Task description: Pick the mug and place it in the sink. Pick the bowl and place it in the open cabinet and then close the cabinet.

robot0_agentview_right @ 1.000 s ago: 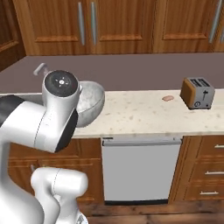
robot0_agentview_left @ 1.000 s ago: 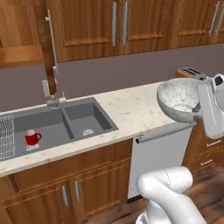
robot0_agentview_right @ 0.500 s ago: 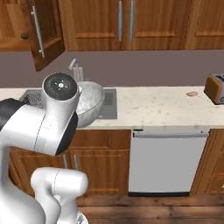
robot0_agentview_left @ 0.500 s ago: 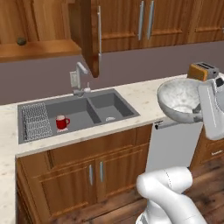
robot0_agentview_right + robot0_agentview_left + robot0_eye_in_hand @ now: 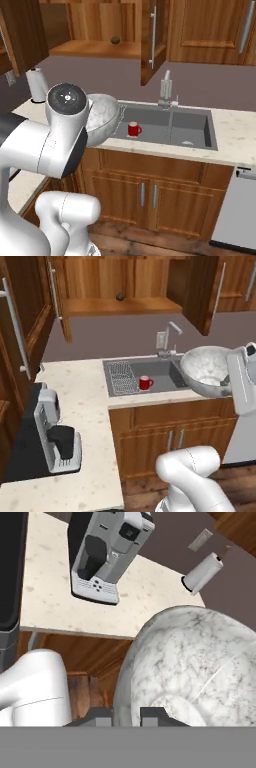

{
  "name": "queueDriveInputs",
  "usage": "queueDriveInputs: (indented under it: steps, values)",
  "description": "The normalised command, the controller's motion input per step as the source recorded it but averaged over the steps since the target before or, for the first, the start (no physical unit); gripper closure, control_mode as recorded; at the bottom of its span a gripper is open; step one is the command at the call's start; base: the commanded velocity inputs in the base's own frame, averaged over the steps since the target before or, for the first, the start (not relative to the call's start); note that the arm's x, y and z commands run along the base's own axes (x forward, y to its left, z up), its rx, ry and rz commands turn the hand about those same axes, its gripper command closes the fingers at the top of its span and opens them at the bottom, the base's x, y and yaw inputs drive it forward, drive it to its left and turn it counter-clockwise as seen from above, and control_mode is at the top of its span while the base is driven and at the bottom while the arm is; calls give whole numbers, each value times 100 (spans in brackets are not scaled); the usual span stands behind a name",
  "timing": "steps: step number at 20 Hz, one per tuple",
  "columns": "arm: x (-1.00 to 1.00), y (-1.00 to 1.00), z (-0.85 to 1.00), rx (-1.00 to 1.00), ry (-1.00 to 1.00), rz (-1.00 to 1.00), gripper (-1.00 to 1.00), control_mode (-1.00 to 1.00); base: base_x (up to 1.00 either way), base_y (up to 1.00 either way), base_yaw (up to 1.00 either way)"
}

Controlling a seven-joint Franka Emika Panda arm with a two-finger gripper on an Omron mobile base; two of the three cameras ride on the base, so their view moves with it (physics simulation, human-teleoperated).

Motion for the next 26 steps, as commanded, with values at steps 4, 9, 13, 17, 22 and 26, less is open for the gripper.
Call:
queueDriveInputs:
  steps: [4, 9, 13, 17, 22, 26]
  values:
    - [0, 0, 0, 0, 0, 0, 100, 100, -11, 79, 42]
    - [0, 0, 0, 0, 0, 0, 100, 100, 10, 52, 36]
    - [0, 0, 0, 0, 0, 0, 100, 100, 81, 8, 9]
    - [0, 0, 0, 0, 0, 0, 100, 100, 100, 42, 0]
    - [0, 0, 0, 0, 0, 0, 100, 100, 100, 72, 0]
    - [0, 0, 0, 0, 0, 0, 100, 100, 100, 100, 0]
